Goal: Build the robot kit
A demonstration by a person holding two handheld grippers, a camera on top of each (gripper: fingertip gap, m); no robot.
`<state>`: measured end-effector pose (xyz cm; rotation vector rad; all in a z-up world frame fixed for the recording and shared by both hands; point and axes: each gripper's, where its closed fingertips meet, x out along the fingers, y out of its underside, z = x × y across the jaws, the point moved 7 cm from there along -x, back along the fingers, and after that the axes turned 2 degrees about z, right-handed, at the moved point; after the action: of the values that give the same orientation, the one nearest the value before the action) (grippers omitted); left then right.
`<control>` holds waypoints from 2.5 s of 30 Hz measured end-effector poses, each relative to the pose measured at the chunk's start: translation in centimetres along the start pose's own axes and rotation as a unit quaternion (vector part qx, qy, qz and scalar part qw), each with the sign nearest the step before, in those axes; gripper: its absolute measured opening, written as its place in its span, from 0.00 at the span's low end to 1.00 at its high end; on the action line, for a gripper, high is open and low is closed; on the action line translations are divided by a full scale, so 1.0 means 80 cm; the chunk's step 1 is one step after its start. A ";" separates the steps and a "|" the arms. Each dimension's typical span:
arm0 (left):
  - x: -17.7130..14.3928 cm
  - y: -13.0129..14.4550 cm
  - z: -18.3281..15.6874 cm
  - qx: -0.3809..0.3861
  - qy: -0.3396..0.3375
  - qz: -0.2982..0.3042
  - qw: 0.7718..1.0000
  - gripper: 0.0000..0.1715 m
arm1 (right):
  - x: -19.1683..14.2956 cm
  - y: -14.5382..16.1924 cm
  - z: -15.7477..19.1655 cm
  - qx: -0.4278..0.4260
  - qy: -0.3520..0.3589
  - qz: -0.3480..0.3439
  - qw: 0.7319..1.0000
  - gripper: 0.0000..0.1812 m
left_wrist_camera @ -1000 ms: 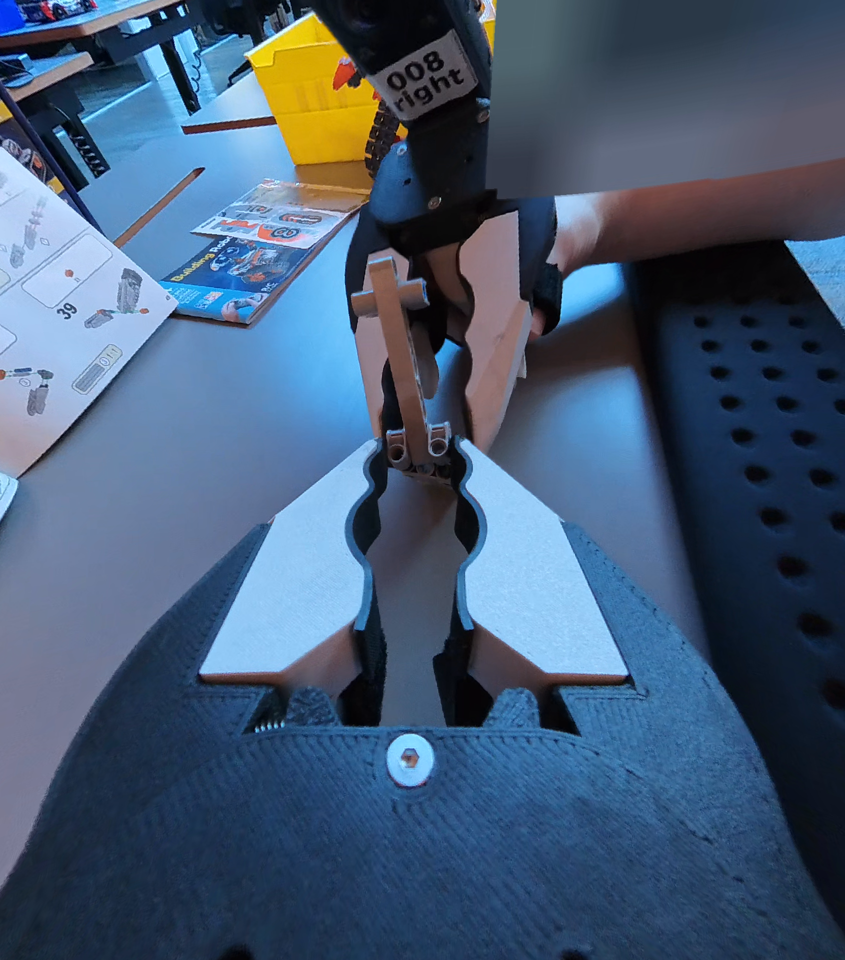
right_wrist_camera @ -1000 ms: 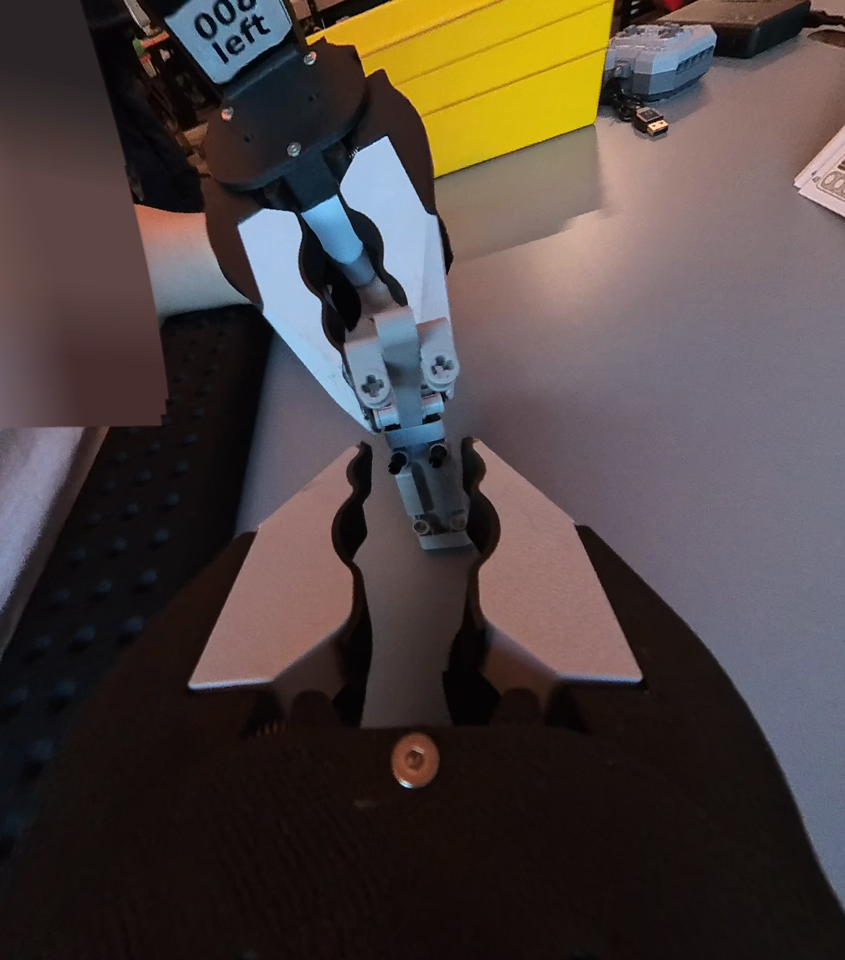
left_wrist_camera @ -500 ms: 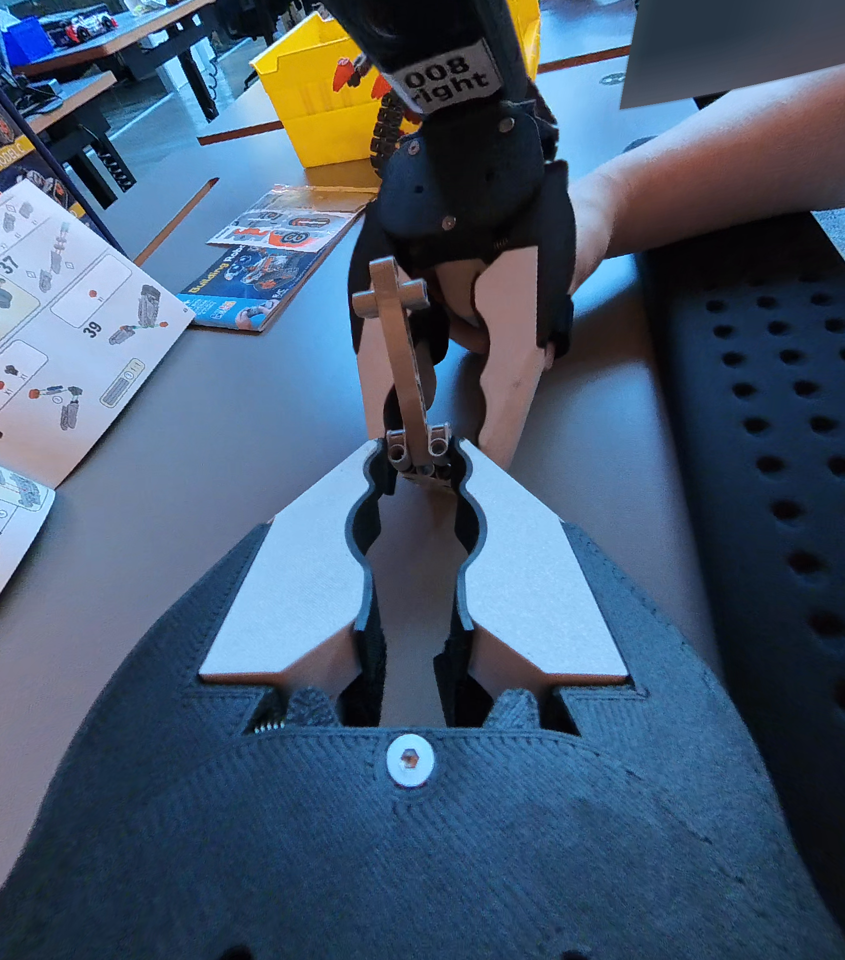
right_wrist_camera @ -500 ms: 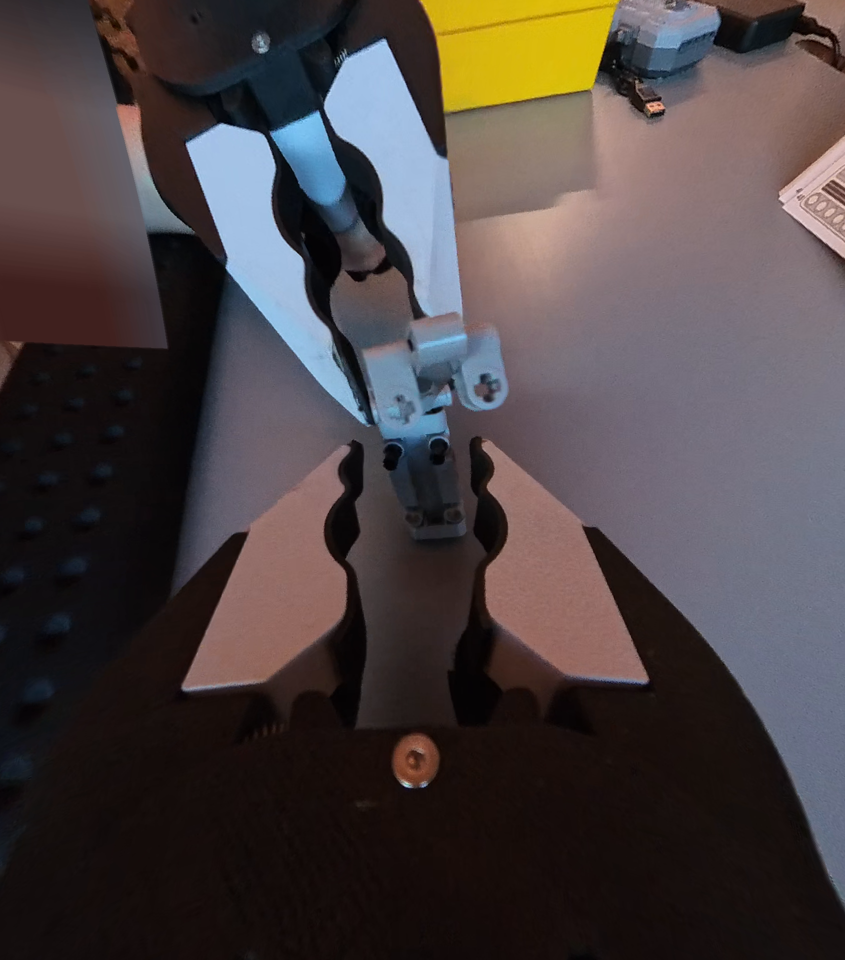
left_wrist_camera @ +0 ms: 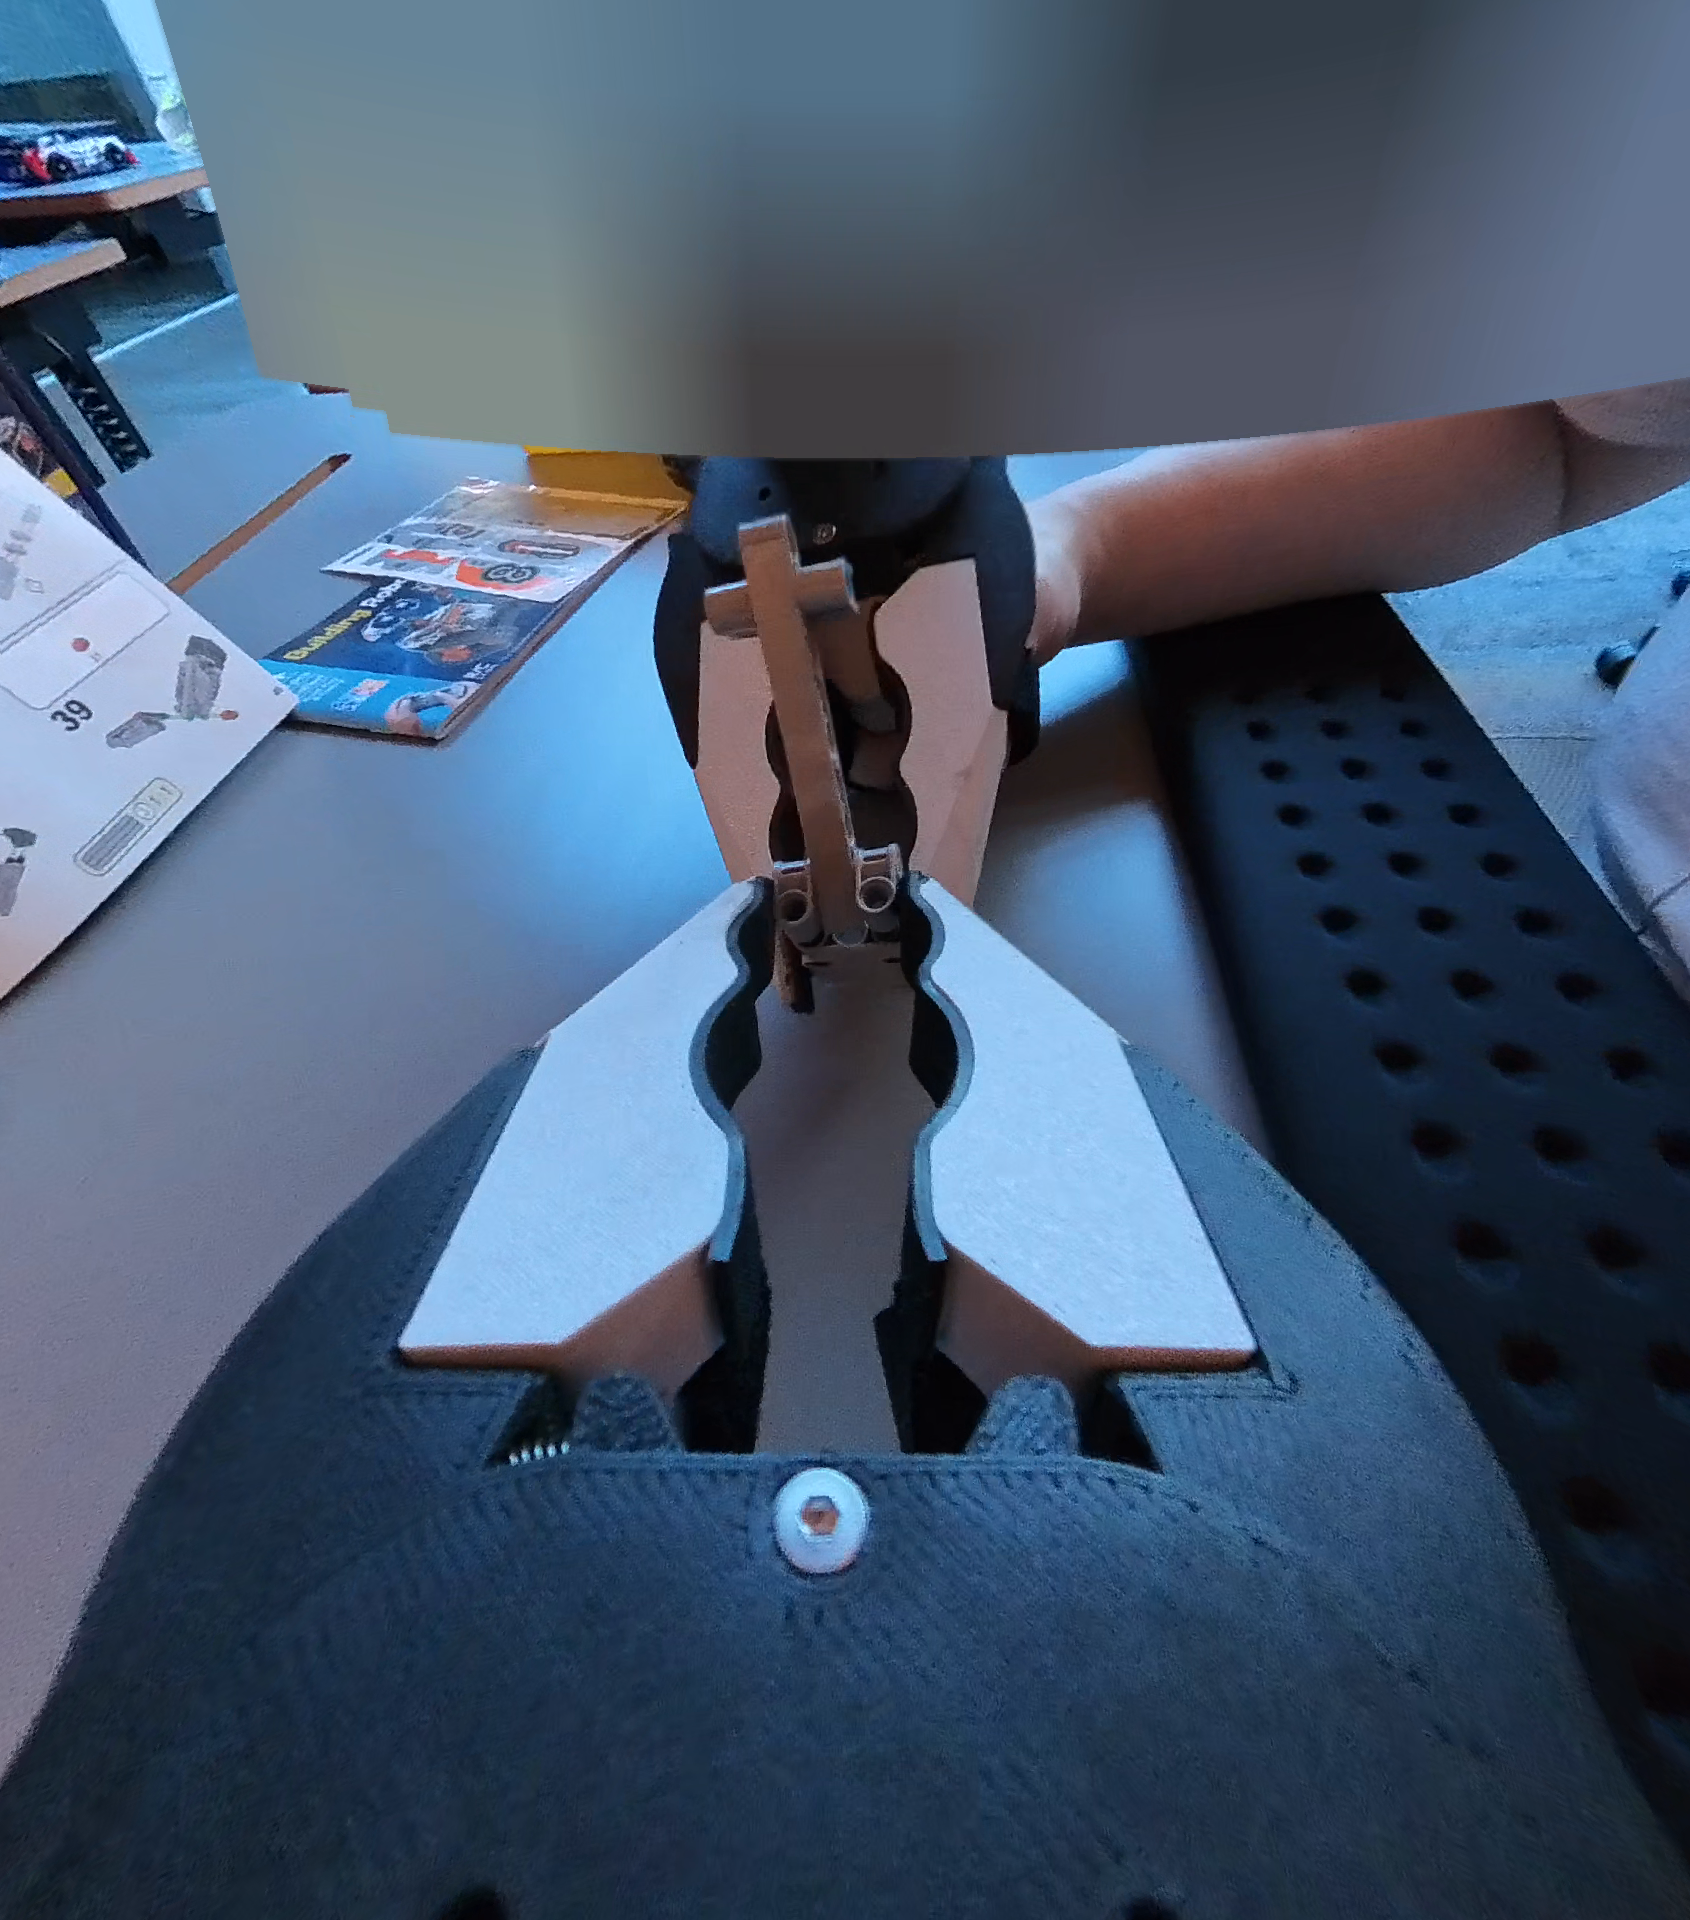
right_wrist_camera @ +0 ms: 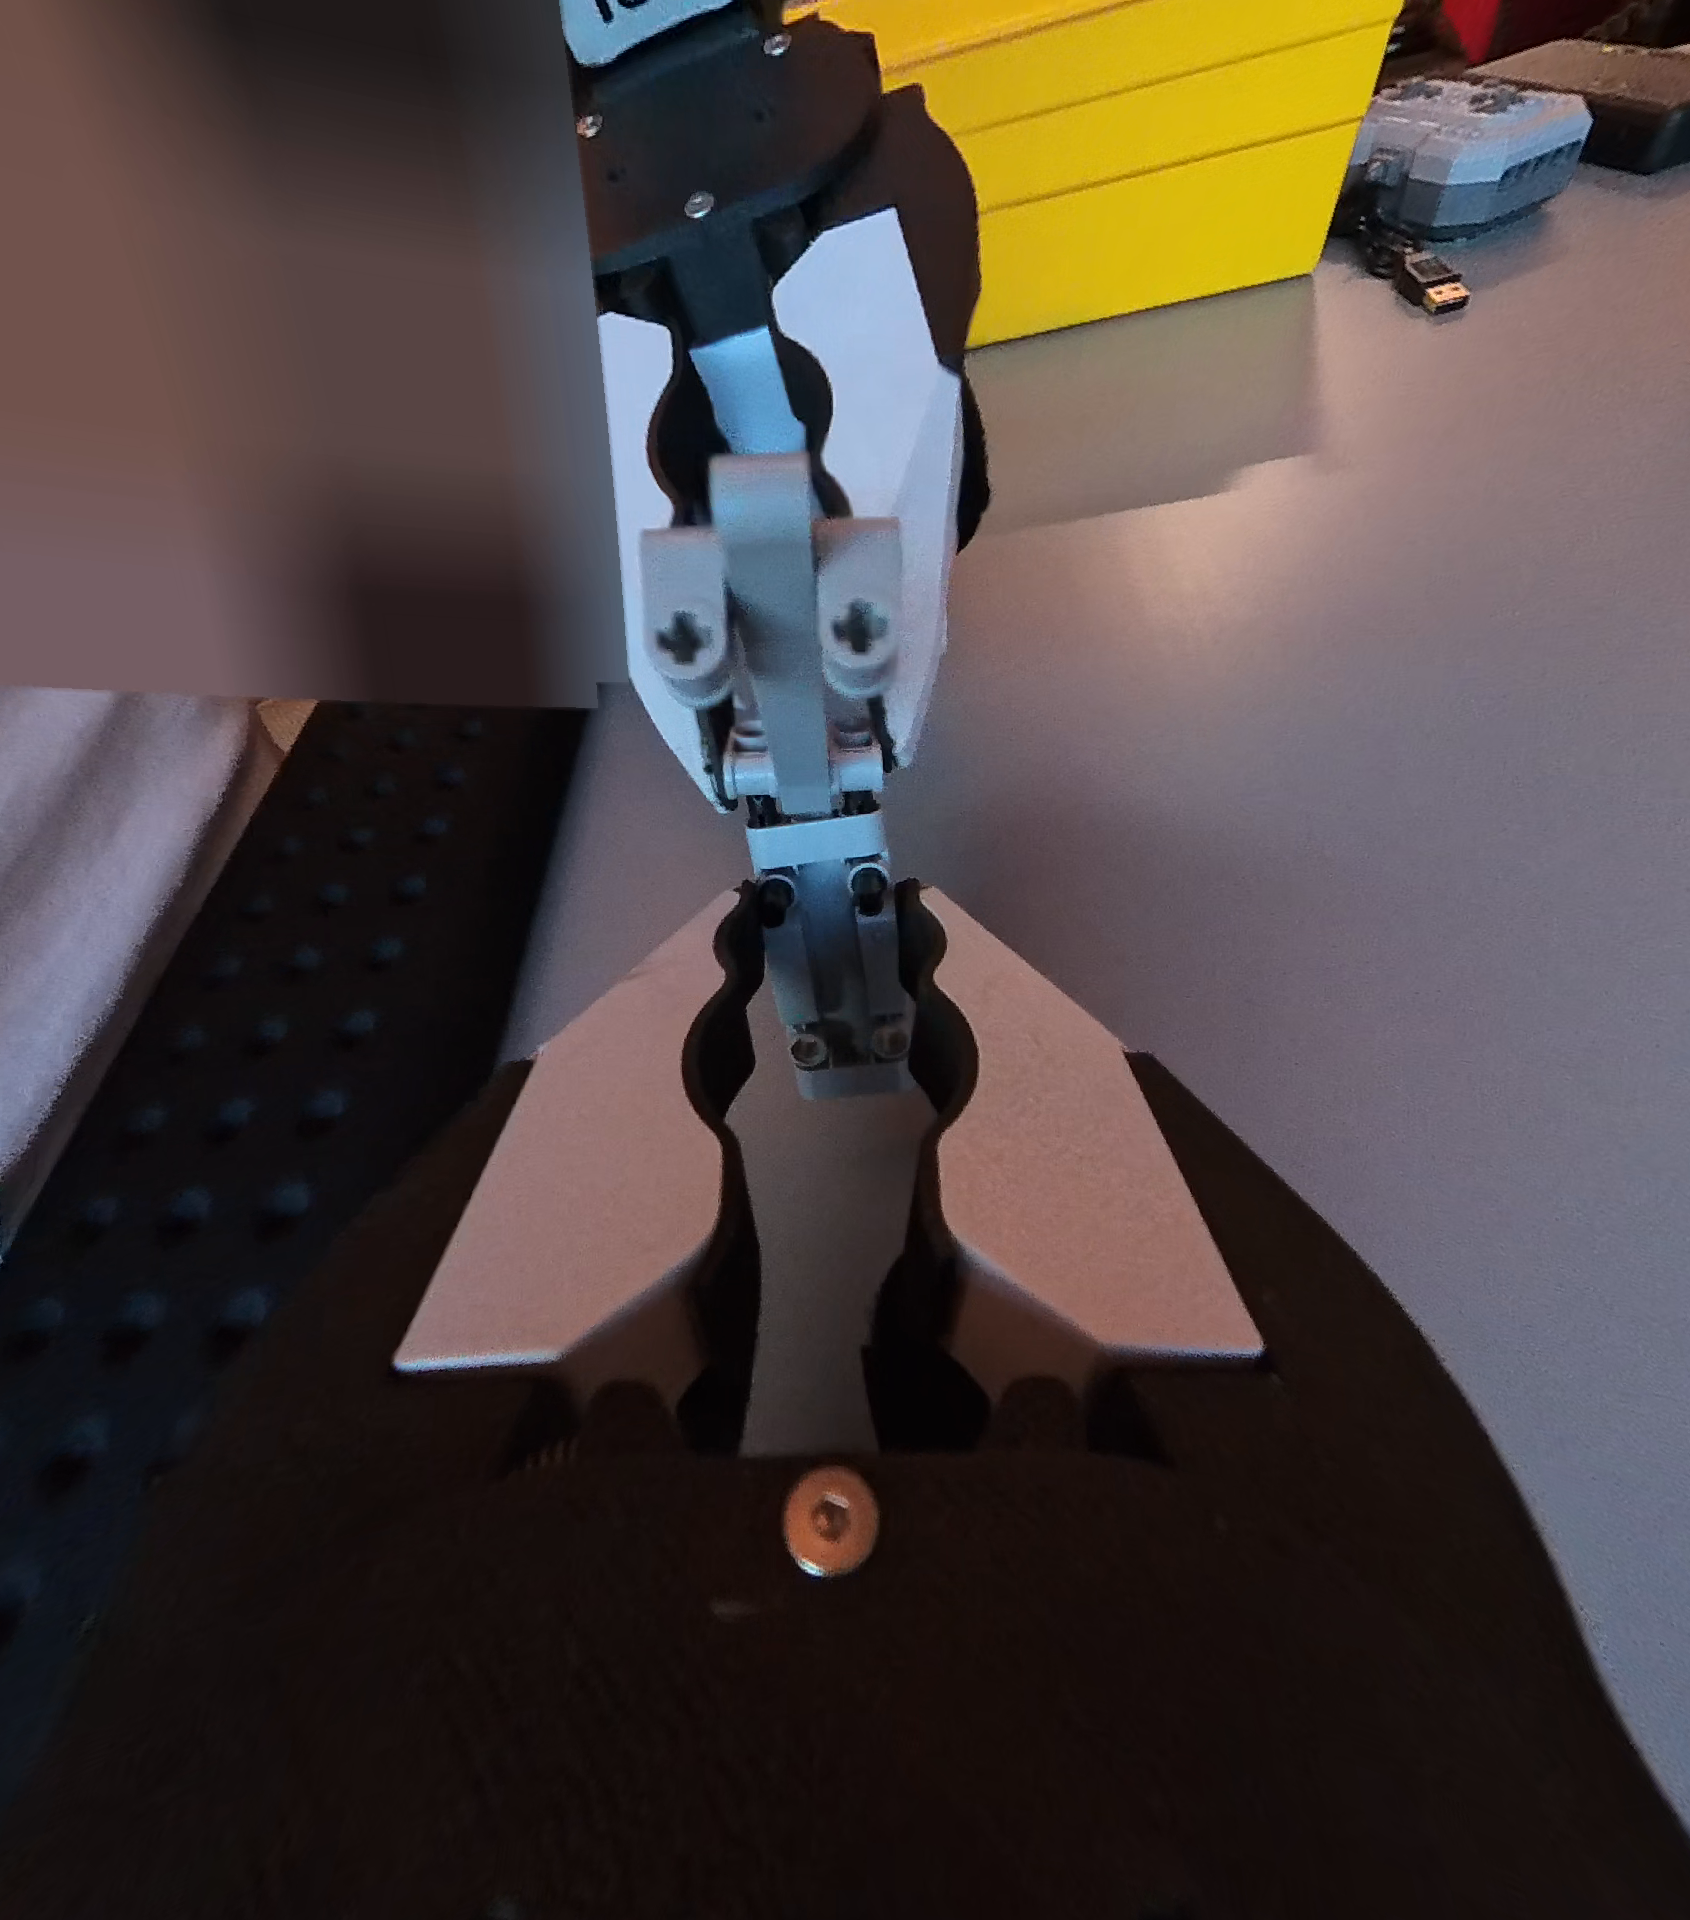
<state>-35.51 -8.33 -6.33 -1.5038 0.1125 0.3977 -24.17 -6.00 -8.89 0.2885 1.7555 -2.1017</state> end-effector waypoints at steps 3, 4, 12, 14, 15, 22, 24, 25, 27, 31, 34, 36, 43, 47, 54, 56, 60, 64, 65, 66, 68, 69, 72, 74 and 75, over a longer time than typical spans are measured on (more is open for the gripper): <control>-0.002 -0.003 -0.001 0.016 -0.007 -0.008 1.000 0.13 | -0.002 -0.002 -0.001 0.026 -0.021 -0.018 0.999 0.14; -0.002 -0.003 -0.002 0.020 -0.011 -0.010 1.000 0.13 | -0.002 -0.002 -0.001 0.029 -0.024 -0.020 0.999 0.14; 0.001 -0.002 0.000 0.034 -0.039 -0.001 0.999 0.13 | -0.002 -0.001 -0.005 0.066 -0.034 -0.021 0.997 0.14; 0.001 0.000 0.002 0.026 -0.040 0.001 0.999 0.13 | -0.001 -0.001 -0.006 0.068 -0.028 -0.018 0.997 0.14; 0.001 0.001 0.003 0.018 -0.039 -0.001 0.999 0.13 | 0.000 -0.001 -0.007 0.070 -0.027 -0.017 0.997 0.14; 0.002 0.006 0.011 -0.017 -0.039 0.002 0.999 0.13 | 0.002 0.002 -0.013 0.116 -0.022 -0.013 0.993 0.14; 0.001 0.006 0.016 -0.033 -0.042 -0.004 0.999 0.13 | 0.001 0.000 -0.016 0.133 -0.022 -0.028 0.990 0.14; 0.001 0.005 0.018 -0.041 -0.040 -0.010 0.998 0.13 | 0.001 -0.001 -0.017 0.143 -0.029 -0.036 0.989 0.14; 0.000 0.005 0.023 -0.056 -0.045 -0.014 0.997 0.13 | 0.001 -0.002 -0.023 0.167 -0.028 -0.048 0.984 0.14; -0.001 0.010 0.032 -0.103 -0.031 -0.016 0.994 0.13 | 0.004 0.000 -0.028 0.204 -0.037 -0.045 0.977 0.14; -0.001 0.015 0.038 -0.141 -0.020 -0.021 0.990 0.13 | 0.004 0.001 -0.032 0.220 -0.038 -0.048 0.973 0.14; 0.000 0.018 0.042 -0.156 -0.022 -0.020 0.987 0.13 | 0.003 0.001 -0.034 0.226 -0.030 -0.051 0.972 0.16; -0.001 0.033 0.062 -0.261 -0.043 -0.003 0.964 0.13 | -0.002 -0.003 -0.037 0.144 0.073 -0.031 0.986 0.23; 0.001 0.045 0.070 -0.356 -0.061 0.015 0.932 0.13 | -0.001 -0.013 -0.028 0.042 0.177 -0.007 0.983 0.25; 0.008 0.056 0.071 -0.458 -0.070 0.009 0.886 0.13 | 0.017 -0.003 -0.031 -0.026 0.283 0.095 0.954 0.20; 0.007 0.059 0.072 -0.475 -0.071 0.004 0.877 0.13 | 0.016 0.001 -0.033 -0.007 0.282 0.089 0.955 0.17; 0.006 0.067 0.075 -0.519 -0.073 -0.015 0.852 0.13 | 0.017 0.004 -0.039 0.031 0.270 0.074 0.959 0.11; 0.005 0.071 0.080 -0.550 -0.077 -0.025 0.831 0.13 | 0.020 0.003 -0.042 0.029 0.281 0.077 0.956 0.04; 0.005 0.071 0.080 -0.555 -0.078 -0.026 0.828 0.13 | 0.021 0.003 -0.042 0.023 0.285 0.079 0.955 0.05; 0.005 0.072 0.081 -0.558 -0.078 -0.026 0.826 0.13 | 0.021 0.002 -0.043 0.014 0.290 0.082 0.953 0.05; 0.006 0.072 0.081 -0.557 -0.081 -0.026 0.826 0.13 | 0.023 0.003 -0.043 0.004 0.300 0.091 0.949 0.09; 0.006 0.071 0.080 -0.556 -0.084 -0.026 0.827 0.13 | 0.024 0.003 -0.044 0.003 0.304 0.095 0.948 0.11; 0.006 0.071 0.080 -0.558 -0.089 -0.029 0.824 0.13 | 0.023 0.004 -0.045 0.013 0.306 0.095 0.947 0.09; 0.005 0.072 0.081 -0.563 -0.092 -0.034 0.821 0.13 | 0.024 0.004 -0.046 0.025 0.296 0.093 0.950 0.05; 0.005 0.072 0.081 -0.565 -0.095 -0.036 0.819 0.13 | 0.025 0.003 -0.046 0.030 0.295 0.091 0.951 0.05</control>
<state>-38.12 -1.80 -11.43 -2.6167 -0.4224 0.5951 -26.22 -2.75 -10.66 1.1514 1.8716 -2.0614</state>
